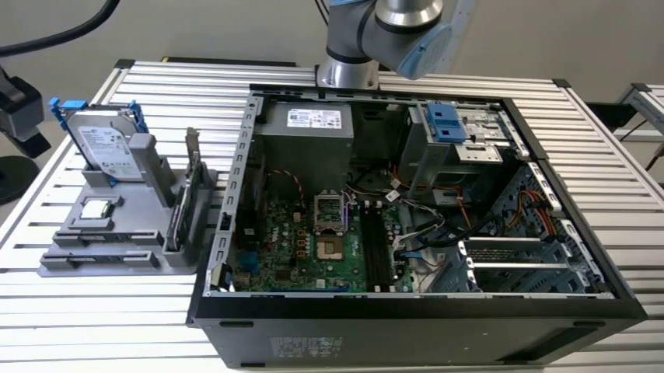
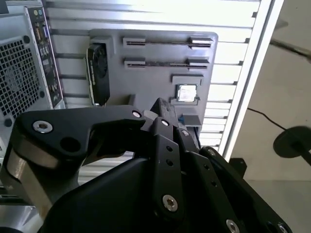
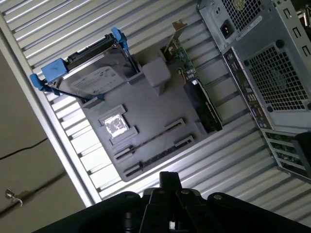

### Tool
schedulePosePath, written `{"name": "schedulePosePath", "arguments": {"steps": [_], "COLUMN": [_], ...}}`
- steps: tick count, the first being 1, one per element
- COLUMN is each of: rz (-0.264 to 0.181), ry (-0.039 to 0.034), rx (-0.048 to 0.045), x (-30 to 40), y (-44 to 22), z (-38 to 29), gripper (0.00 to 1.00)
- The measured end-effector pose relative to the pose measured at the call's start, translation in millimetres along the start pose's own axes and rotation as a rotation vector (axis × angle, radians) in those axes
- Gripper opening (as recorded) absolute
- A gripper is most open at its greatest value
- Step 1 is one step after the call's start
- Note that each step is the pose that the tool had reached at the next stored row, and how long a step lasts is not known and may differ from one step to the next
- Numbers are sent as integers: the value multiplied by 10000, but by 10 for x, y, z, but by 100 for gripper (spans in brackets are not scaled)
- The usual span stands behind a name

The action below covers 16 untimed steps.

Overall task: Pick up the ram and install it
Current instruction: 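Pick up the ram and move it above insertion slot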

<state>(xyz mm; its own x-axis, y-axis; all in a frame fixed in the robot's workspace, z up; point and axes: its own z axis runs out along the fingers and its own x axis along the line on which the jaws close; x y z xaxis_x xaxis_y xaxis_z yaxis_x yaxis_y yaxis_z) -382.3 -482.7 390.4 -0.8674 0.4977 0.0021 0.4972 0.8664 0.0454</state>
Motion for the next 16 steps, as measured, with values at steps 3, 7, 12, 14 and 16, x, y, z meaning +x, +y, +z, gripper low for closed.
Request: {"name": "schedulePosePath", "arguments": {"steps": [3,7,12,14,16], "rz": [317,743,1256,1457,1666], "ry": [-13,-31,-52,-61,-69], "rx": [0,-1,-1,0,0], "x": [1,1,2,2,3], "y": [0,-1,-1,-1,-2], "z": [0,0,1,1,0], "gripper": [0,0,0,0,0]}}
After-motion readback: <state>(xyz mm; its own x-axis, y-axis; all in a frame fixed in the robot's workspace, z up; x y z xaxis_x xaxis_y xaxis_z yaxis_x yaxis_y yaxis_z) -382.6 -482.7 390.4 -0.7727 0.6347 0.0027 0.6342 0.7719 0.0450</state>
